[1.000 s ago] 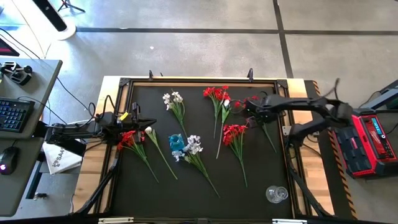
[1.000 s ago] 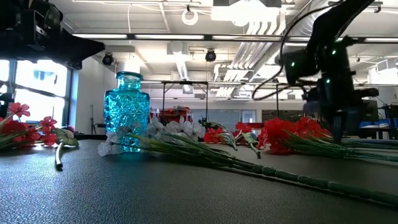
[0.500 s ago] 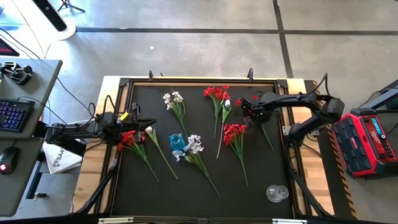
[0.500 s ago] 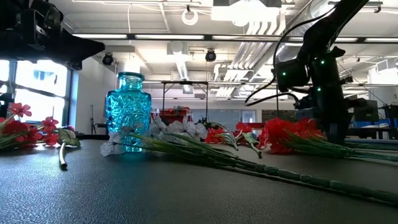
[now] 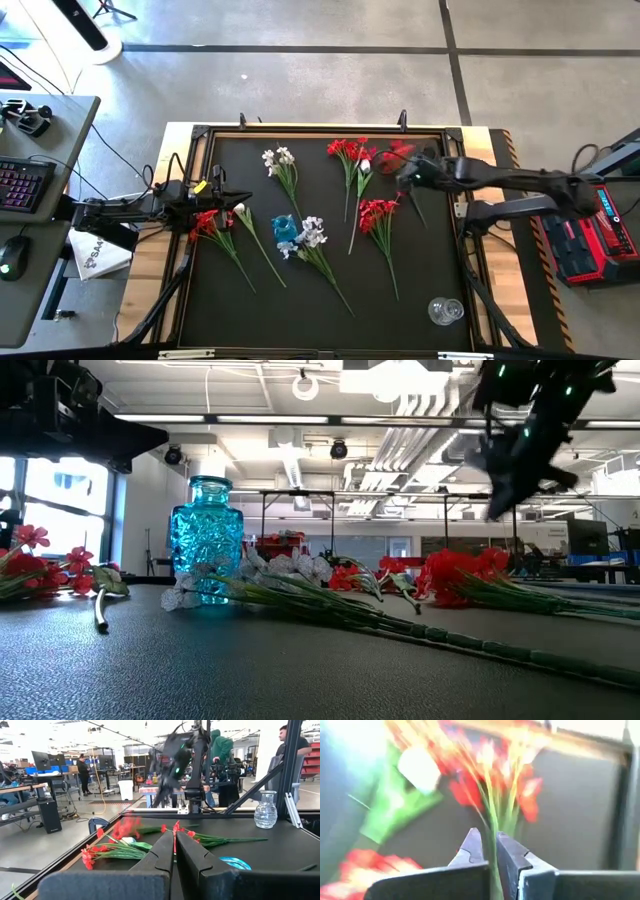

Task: Sort flowers into vase by color
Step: Put the red flowers into the blue vase

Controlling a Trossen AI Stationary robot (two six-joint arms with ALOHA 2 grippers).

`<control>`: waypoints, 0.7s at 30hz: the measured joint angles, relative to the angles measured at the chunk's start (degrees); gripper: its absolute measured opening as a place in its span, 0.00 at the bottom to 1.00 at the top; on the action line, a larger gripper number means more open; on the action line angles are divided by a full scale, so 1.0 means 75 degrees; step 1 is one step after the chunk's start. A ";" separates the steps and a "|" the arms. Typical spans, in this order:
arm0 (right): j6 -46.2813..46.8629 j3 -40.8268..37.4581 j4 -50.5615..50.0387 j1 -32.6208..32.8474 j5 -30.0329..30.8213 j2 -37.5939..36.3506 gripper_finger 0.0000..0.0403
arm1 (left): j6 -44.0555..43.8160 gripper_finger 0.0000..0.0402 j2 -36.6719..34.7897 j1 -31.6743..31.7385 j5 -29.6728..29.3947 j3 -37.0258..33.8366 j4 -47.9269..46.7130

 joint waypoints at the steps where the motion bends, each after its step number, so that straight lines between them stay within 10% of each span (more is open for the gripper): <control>1: 0.0007 0.0003 0.0478 0.0303 0.0420 -0.0149 0.00 | 0.0000 0.02 0.0002 -0.0003 0.0000 0.0000 0.0000; 8: -0.0650 0.0023 0.2156 0.1086 0.0500 -0.0093 0.00 | -0.0017 0.02 0.0000 -0.0003 0.0000 0.0000 0.0005; 14: -0.0191 0.0017 0.0326 -0.0412 -0.0954 0.0712 0.04 | -0.0009 0.02 0.0002 -0.0001 0.0000 0.0000 0.0027; 21: -0.0835 0.0017 0.0107 -0.2133 -0.1821 0.2290 0.32 | 0.0003 0.02 -0.0001 0.0000 0.0000 0.0000 0.0070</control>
